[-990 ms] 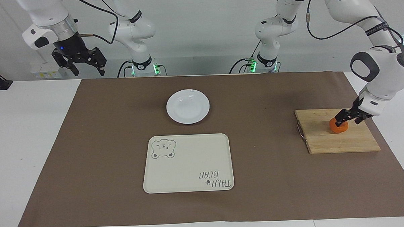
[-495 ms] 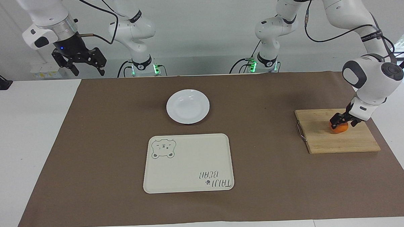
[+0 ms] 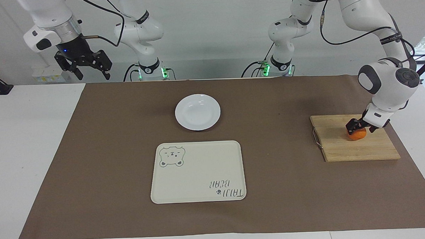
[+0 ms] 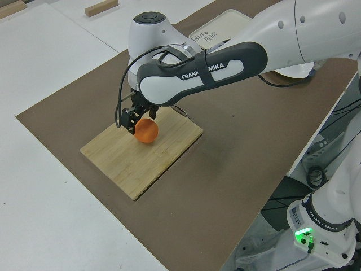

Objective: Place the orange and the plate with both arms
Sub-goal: 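Lower the left gripper onto the orange and close it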

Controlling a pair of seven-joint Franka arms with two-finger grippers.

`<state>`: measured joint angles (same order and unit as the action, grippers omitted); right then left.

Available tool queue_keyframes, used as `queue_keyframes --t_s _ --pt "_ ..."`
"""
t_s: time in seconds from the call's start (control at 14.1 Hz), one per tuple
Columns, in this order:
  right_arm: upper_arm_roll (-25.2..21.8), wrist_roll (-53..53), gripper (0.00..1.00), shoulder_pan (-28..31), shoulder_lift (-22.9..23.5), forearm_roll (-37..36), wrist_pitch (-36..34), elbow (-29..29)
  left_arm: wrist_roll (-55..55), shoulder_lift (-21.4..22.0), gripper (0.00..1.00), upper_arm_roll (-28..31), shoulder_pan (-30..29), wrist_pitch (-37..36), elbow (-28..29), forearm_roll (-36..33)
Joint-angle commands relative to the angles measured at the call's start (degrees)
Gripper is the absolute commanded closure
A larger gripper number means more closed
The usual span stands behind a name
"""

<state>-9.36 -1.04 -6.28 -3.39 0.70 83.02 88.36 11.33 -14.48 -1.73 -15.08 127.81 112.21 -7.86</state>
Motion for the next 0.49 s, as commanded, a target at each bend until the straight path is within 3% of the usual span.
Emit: queue_keyframes --t_s 0.0,0.42 --pt "0.6 0.0 0.00 0.7 -0.7 -0.3 -0.6 0.4 0.5 0.3 0.00 -0.3 -0.6 2.5 2.0 -1.3" --pt "0.6 0.0 0.00 0.7 -0.8 -0.3 -0.6 0.4 0.5 0.7 0.00 -0.3 -0.6 2.5 2.8 -1.3"
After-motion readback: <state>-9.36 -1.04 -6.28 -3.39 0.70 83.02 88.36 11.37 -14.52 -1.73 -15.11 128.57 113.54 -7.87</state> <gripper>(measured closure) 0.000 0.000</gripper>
